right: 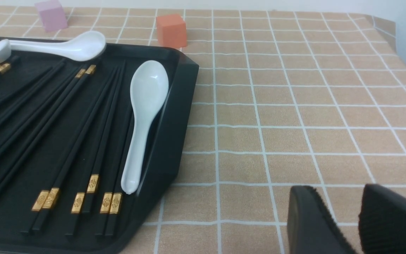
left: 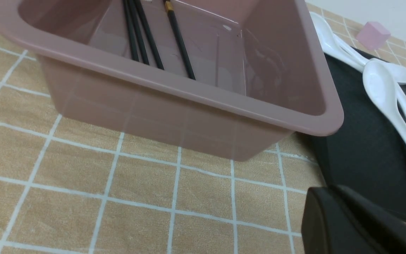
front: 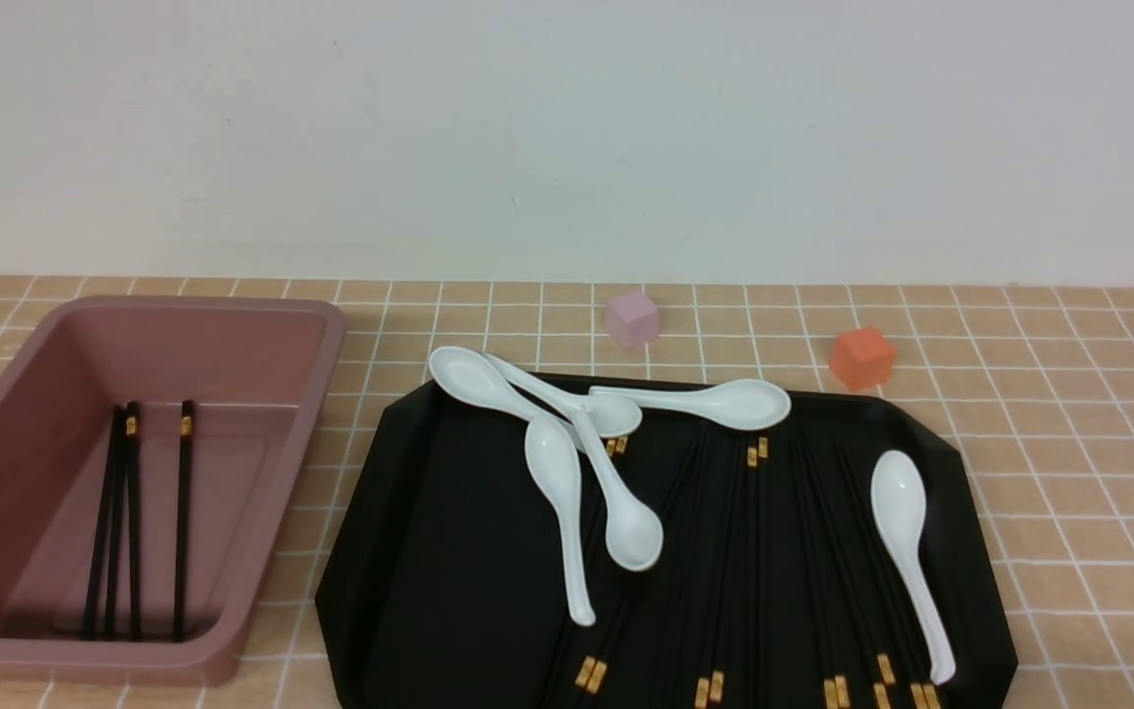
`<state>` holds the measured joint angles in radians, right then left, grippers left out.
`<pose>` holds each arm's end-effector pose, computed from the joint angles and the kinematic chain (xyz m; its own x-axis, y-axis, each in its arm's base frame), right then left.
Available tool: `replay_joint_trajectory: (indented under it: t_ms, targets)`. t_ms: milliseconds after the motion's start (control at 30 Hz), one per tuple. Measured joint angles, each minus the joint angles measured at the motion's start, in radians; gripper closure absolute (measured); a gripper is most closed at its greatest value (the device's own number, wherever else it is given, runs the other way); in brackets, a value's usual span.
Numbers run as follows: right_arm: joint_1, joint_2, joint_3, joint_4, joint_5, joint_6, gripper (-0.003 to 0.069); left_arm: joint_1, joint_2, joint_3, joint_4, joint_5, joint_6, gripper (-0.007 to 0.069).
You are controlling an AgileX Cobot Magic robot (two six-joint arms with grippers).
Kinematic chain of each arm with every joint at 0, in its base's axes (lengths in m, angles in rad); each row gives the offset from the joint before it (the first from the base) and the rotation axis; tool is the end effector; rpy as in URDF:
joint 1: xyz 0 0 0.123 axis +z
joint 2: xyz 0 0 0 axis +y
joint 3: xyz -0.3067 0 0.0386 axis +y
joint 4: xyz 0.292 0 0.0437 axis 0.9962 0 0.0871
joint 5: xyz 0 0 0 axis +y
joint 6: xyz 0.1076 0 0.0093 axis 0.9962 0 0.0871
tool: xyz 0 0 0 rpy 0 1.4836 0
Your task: On brown tablecloth take chopsticks from black tray and put them in box.
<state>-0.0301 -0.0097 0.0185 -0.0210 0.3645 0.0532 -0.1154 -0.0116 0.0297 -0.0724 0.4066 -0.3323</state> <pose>0.0888 -0.0035 0.1692 -0.2806 0.0420 -0.9589 0.0467 0.9985 0.0301 0.0865 -0.0131 0.1607 -0.3574 -0.3493 -0.8662 0.0034 0.9269 -0.3752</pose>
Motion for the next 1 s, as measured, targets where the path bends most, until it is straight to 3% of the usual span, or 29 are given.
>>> replay_joint_trajectory:
  t_ms: [1000]
  targets:
    - [0.000, 0.000, 0.000, 0.000, 0.000, 0.000, 0.0419, 0.000, 0.000, 0.000, 0.000, 0.000, 0.000, 0.0599]
